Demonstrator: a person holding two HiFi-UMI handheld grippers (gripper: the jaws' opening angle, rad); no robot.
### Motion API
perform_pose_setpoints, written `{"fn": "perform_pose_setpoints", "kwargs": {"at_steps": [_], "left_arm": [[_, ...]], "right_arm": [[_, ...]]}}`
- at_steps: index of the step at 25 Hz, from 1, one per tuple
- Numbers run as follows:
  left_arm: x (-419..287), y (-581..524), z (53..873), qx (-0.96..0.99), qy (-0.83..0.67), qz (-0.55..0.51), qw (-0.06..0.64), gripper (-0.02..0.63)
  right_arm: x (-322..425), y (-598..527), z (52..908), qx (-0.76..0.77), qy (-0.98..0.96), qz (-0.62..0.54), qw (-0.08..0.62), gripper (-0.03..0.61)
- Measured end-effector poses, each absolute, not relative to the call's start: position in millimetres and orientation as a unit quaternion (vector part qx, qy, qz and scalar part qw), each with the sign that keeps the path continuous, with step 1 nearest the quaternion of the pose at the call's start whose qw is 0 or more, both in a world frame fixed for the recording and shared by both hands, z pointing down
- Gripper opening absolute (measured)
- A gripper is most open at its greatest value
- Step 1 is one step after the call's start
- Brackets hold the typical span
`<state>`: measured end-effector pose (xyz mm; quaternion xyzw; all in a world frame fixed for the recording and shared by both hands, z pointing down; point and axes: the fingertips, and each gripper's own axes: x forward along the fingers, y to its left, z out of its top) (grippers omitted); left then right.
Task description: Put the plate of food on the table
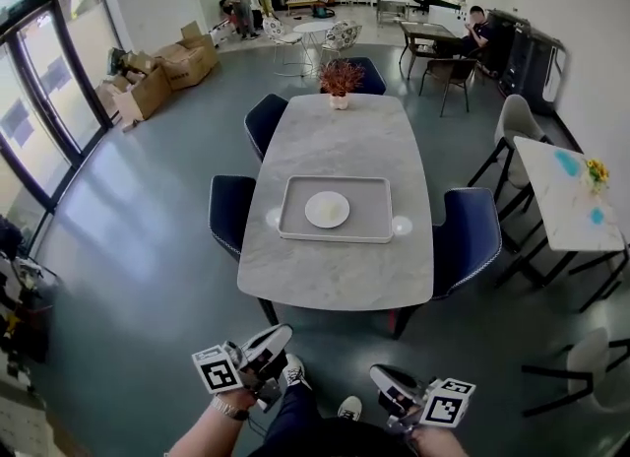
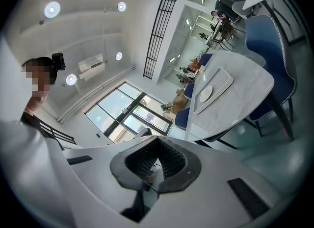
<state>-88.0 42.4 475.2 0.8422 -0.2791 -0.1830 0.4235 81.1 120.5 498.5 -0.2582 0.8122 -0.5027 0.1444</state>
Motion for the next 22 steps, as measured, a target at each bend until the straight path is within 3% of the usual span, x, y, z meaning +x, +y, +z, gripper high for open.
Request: {"fn": "perform_pose_setpoints", "kwargs": {"at_steps": [8, 22], "left_arm": [[-68, 131, 485, 0.870, -0.212, -0.092, 0.436, 0.009], [-104, 146, 489, 0.869, -0.182, -0.082, 0.452, 0.009]], "right_arm": [[41, 132, 495, -0.229, 0.822, -0.504, 0.133, 0.011], [-27, 151, 492, -0.221, 0.815, -0.515, 0.143, 0.011]]}}
